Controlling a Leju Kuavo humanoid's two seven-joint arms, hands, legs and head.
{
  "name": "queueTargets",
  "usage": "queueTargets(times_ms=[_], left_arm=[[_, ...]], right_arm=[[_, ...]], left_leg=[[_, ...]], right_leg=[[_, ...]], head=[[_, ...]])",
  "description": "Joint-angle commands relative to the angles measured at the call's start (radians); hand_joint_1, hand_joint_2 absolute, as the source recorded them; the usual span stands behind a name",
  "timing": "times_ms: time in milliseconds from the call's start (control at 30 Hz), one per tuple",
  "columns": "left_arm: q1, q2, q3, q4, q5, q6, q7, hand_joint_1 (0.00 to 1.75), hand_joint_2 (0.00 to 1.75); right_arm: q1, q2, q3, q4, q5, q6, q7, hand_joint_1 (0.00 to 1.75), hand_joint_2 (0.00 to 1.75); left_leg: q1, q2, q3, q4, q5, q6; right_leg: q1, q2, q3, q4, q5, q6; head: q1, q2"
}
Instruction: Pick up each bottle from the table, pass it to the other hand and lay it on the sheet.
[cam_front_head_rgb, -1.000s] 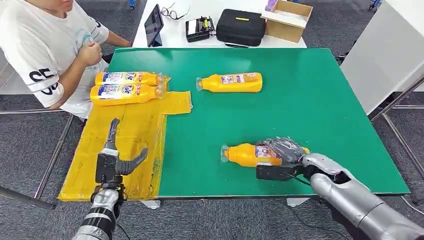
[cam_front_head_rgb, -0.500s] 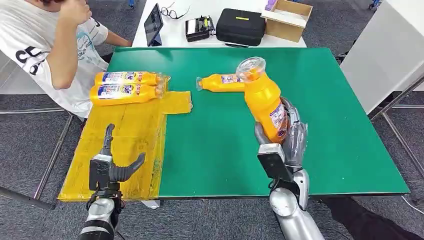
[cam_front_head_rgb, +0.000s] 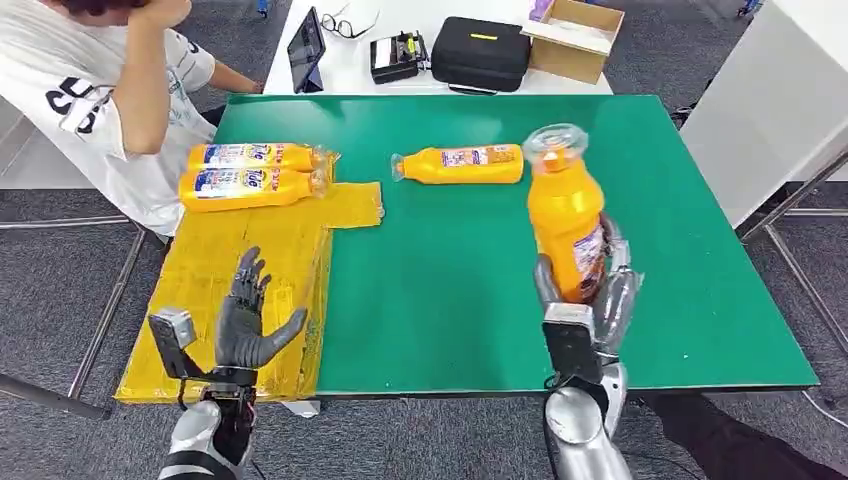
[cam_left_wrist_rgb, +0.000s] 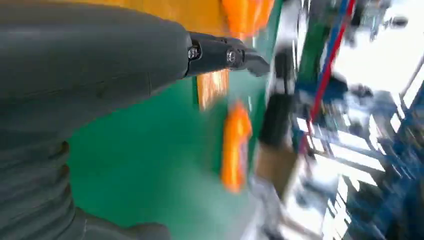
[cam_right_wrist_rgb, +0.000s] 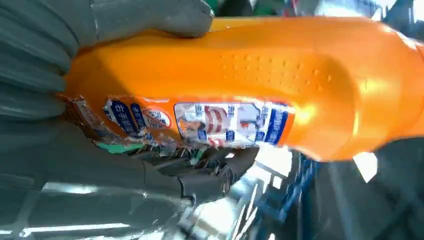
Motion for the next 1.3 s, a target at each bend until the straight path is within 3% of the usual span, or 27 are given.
queueTargets(times_ms=[33,233,400,433,500,667,1067,1300], left_arm=[[0.009,0.102,-0.136,0.067,0.095,-0.157,0.034,0.0,1.75],[-0.013,0.124,-0.184,0.105,0.135,-0.192,0.057,0.0,1.75],[-0.04,0.15,-0.246,0.19,0.145,-0.222,0.038,0.0,1.75],[-0.046,0.15,-0.251,0.212,0.178,-0.248,0.044,0.0,1.75],[-0.056,0.149,-0.261,0.228,0.183,-0.242,0.045,0.0,1.75],[-0.11,0.158,-0.264,0.288,0.223,-0.242,0.064,0.0,1.75],[-0.124,0.158,-0.263,0.308,0.233,-0.242,0.071,0.0,1.75],[-0.14,0.16,-0.247,0.288,0.276,-0.26,0.056,0.0,1.75]], right_arm=[[-0.035,0.074,0.182,0.407,0.06,0.02,-0.061,1.75,1.75],[-0.053,0.074,0.246,0.46,0.059,0.072,-0.069,1.75,1.75],[-0.098,0.118,0.346,0.629,0.1,-0.009,-0.104,1.75,1.75],[-0.108,0.123,0.372,0.661,0.109,-0.028,-0.102,1.75,1.75],[-0.116,0.124,0.404,0.685,0.13,-0.053,-0.106,1.75,1.75],[-0.149,0.138,0.467,0.722,0.14,-0.076,-0.106,1.75,1.75],[-0.154,0.149,0.491,0.729,0.124,-0.053,-0.106,1.75,1.75],[-0.186,0.166,0.567,0.851,0.115,-0.005,-0.109,1.75,1.75]], left_leg=[[0.002,0.005,0.008,-0.003,-0.002,-0.001],[0.003,0.004,0.009,-0.002,-0.003,0.0],[0.002,0.004,0.005,-0.002,-0.001,-0.001],[0.004,0.008,0.013,-0.003,-0.003,-0.001],[0.002,0.002,0.004,-0.002,-0.001,-0.001],[0.003,0.004,0.007,-0.001,-0.002,0.0],[0.003,0.001,0.006,-0.001,-0.001,0.0],[0.002,0.001,0.003,0.0,0.0,0.0]], right_leg=[[0.003,0.004,0.007,-0.004,0.0,-0.004],[0.004,0.003,0.009,-0.003,-0.002,-0.005],[0.002,0.003,0.004,-0.002,0.0,-0.003],[0.005,0.005,0.012,-0.004,-0.001,-0.007],[0.002,0.001,0.003,-0.002,0.0,-0.003],[0.004,0.002,0.007,-0.002,-0.001,-0.005],[0.003,0.0,0.006,-0.001,-0.002,-0.004],[0.003,0.0,0.002,-0.001,-0.001,-0.003]], head=[[0.0,0.0],[0.0,0.0],[0.0,0.0],[0.0,0.0],[0.0,0.0],[0.0,0.0],[0.0,0.0],[0.0,0.0]])
